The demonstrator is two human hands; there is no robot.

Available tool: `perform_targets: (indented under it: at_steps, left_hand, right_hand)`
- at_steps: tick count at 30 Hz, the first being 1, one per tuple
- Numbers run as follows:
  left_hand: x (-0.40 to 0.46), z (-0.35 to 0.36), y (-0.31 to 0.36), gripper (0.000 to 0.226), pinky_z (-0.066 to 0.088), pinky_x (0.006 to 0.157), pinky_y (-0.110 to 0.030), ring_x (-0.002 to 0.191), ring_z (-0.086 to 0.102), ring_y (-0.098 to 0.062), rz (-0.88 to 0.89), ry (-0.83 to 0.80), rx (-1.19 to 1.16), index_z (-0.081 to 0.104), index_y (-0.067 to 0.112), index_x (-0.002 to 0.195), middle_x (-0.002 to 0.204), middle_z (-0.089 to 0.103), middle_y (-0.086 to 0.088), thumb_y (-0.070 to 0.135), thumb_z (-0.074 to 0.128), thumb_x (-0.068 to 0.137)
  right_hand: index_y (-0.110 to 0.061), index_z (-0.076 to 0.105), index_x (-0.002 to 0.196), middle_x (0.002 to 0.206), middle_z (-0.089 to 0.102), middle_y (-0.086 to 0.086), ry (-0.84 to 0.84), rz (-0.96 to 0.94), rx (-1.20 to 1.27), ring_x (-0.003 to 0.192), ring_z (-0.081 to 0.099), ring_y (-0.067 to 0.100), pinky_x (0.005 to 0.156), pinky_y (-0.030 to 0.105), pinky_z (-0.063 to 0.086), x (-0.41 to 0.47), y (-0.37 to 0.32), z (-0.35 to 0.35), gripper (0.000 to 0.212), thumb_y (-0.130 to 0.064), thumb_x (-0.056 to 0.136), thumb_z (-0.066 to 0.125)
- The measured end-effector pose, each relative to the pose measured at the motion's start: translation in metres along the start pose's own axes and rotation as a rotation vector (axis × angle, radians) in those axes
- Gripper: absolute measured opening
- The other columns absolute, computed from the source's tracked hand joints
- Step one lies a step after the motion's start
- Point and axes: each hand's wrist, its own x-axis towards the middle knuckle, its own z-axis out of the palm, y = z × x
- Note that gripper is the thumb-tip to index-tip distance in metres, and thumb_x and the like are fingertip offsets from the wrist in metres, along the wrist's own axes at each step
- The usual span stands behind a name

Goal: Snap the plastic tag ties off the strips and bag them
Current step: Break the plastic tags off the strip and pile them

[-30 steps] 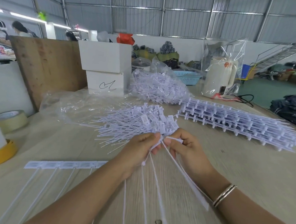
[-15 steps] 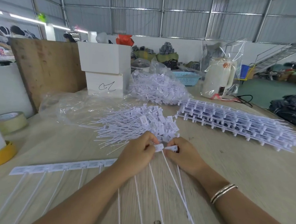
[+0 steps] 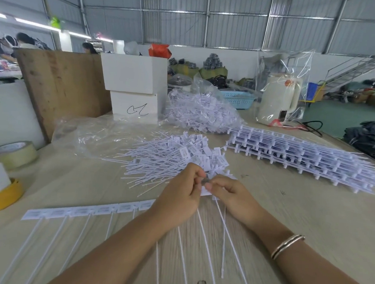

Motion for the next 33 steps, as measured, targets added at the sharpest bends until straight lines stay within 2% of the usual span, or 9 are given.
perform_targets:
  at_steps: [3,5,11,15,19,23,26,30,33]
  left_hand:
    - [0.002,-0.006,-0.005,0.007,0.038,0.060,-0.025,0.071,0.051,-0.005,-0.008,-0.038,0.252,0.048,0.030,0.093,0.078,0.054,0.012,0.032,0.042,0.096]
    - [0.003,-0.010,-0.008,0.028,0.036,0.056,-0.027,0.063,0.053,-0.012,-0.057,-0.080,0.344,0.053,0.026,0.079,0.066,0.056,0.006,0.043,0.038,0.096]
    - [0.003,-0.008,-0.008,0.043,0.046,0.066,-0.034,0.067,0.060,-0.022,-0.089,-0.118,0.138,0.063,0.012,0.073,0.072,0.066,-0.010,0.042,0.043,0.096]
    - [0.004,-0.007,-0.009,0.035,0.044,0.065,-0.027,0.064,0.060,-0.013,-0.100,-0.138,0.099,0.061,0.031,0.068,0.070,0.067,-0.001,0.039,0.044,0.096]
    - [0.005,-0.009,-0.009,0.042,0.033,0.052,-0.011,0.051,0.049,0.007,-0.146,-0.135,-0.079,0.055,0.039,0.056,0.050,0.056,0.021,0.031,0.047,0.097]
    - [0.007,-0.010,-0.008,0.030,0.037,0.053,-0.008,0.050,0.051,0.010,-0.212,-0.145,-0.230,0.061,0.040,0.073,0.050,0.057,0.024,0.033,0.045,0.097]
    - [0.007,-0.010,-0.007,0.029,0.038,0.053,-0.008,0.049,0.049,0.009,-0.210,-0.139,-0.284,0.062,0.037,0.075,0.050,0.056,0.023,0.034,0.044,0.098]
    - [0.005,-0.011,-0.003,0.038,0.034,0.047,-0.005,0.045,0.045,0.006,-0.230,-0.121,-0.382,0.059,0.029,0.064,0.044,0.049,0.018,0.035,0.044,0.098]
    - [0.005,-0.011,0.000,0.039,0.034,0.046,-0.006,0.045,0.040,-0.001,-0.248,-0.106,-0.438,0.062,0.014,0.070,0.044,0.041,0.014,0.034,0.044,0.098]
  right_hand:
    - [-0.012,0.067,0.080,0.077,0.059,-0.001,0.045,0.007,0.081,0.076,0.053,0.007,0.076,0.023,0.039,0.001,0.007,-0.002,0.017,-0.015,0.092,0.055]
    - [-0.019,0.066,0.074,0.075,0.059,-0.005,0.049,0.000,0.087,0.074,0.053,0.006,0.075,0.022,0.039,0.001,0.009,-0.002,0.021,-0.015,0.092,0.055]
    - [-0.025,0.069,0.068,0.073,0.065,-0.006,-0.071,-0.007,0.243,0.076,0.059,0.007,0.077,0.019,0.044,-0.001,0.003,-0.001,0.016,-0.029,0.082,0.062]
    - [-0.019,0.070,0.079,0.078,0.068,-0.005,-0.098,-0.038,0.230,0.078,0.061,0.005,0.075,0.016,0.046,-0.001,0.001,-0.001,0.011,-0.029,0.076,0.067]
    - [-0.005,0.067,0.086,0.083,0.063,0.017,-0.067,-0.082,0.186,0.079,0.057,0.014,0.077,0.026,0.043,-0.002,0.003,0.000,0.010,-0.014,0.082,0.066]
    - [-0.015,0.064,0.078,0.070,0.057,-0.008,-0.012,-0.128,0.177,0.066,0.050,0.005,0.067,0.017,0.039,-0.002,0.003,0.002,0.009,-0.008,0.084,0.065]
    - [-0.018,0.065,0.075,0.070,0.059,-0.008,0.052,-0.184,0.169,0.067,0.053,0.003,0.068,0.016,0.041,-0.003,0.001,0.003,0.012,-0.010,0.084,0.064]
    - [-0.010,0.064,0.073,0.069,0.059,0.010,0.129,-0.252,0.175,0.067,0.053,0.015,0.068,0.032,0.042,-0.002,-0.003,0.008,0.017,-0.026,0.079,0.062]
    - [-0.014,0.060,0.067,0.063,0.056,0.004,0.180,-0.239,0.242,0.062,0.050,0.015,0.064,0.030,0.038,-0.001,-0.005,0.010,0.018,-0.029,0.077,0.063]
